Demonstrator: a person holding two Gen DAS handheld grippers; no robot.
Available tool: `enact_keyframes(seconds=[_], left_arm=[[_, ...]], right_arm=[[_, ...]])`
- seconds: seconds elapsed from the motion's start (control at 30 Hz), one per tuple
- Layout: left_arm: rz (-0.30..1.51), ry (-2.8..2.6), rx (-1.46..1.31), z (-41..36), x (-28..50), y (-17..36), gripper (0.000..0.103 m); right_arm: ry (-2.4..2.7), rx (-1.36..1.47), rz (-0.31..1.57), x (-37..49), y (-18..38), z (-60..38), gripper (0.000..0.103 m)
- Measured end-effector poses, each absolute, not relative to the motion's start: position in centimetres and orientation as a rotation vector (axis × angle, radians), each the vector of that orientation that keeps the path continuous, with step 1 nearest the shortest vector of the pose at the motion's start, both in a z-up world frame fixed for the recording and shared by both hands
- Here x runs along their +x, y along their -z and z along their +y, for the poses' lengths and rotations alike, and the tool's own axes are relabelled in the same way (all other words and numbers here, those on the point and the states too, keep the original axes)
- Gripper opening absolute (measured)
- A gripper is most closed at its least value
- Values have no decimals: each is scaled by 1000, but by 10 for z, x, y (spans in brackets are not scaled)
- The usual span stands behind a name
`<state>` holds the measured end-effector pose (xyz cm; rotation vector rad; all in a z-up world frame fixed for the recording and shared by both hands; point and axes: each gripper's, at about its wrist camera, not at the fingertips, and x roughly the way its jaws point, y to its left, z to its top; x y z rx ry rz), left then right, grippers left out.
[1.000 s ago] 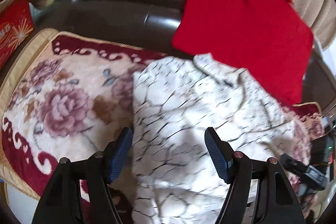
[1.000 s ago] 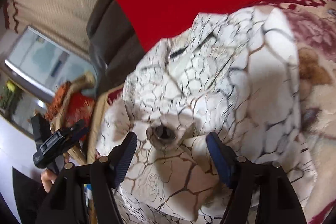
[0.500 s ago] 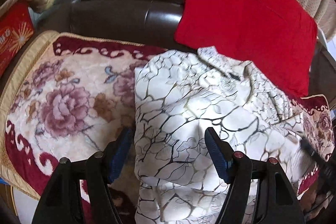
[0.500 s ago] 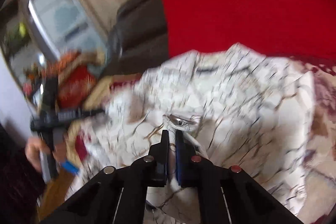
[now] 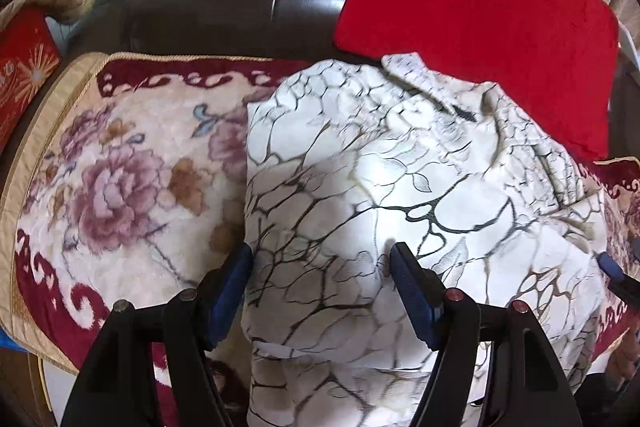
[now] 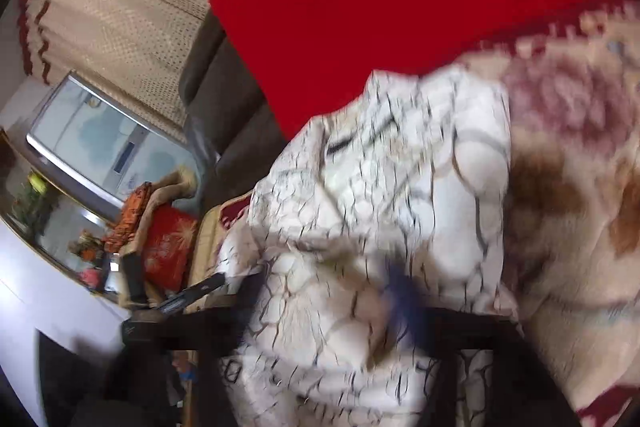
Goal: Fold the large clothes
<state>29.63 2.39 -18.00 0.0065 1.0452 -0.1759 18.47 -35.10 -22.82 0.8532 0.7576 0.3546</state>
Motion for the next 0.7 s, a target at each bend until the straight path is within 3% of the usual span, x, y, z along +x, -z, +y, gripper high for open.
enact_keyframes(seconds=[0.23, 0.3, 0.33, 0.4, 0.43, 0.5, 0.7], left_arm=[[1060, 157, -31, 31, 295, 183, 72], [1063, 145, -10, 31, 294, 186, 72], [1064, 142, -7, 32, 292, 186, 72], [1067, 147, -24, 36, 289, 187, 72], [1068, 151, -32, 38, 288, 188, 72], [1062, 159, -39, 42, 284, 186, 72], [1040, 183, -65, 52, 275, 181, 72]], right_arm=[[-529, 856, 820, 176, 241, -336, 78], [-510, 801, 873, 179, 247, -318, 72], [-497, 759, 883, 180, 247, -309, 64], [-477, 640, 877, 178, 241, -287, 29], [-475, 604, 870, 177, 239, -280, 19], [-489, 581, 821, 168, 228, -270, 13], [-594, 585, 663, 136, 182, -251, 8]])
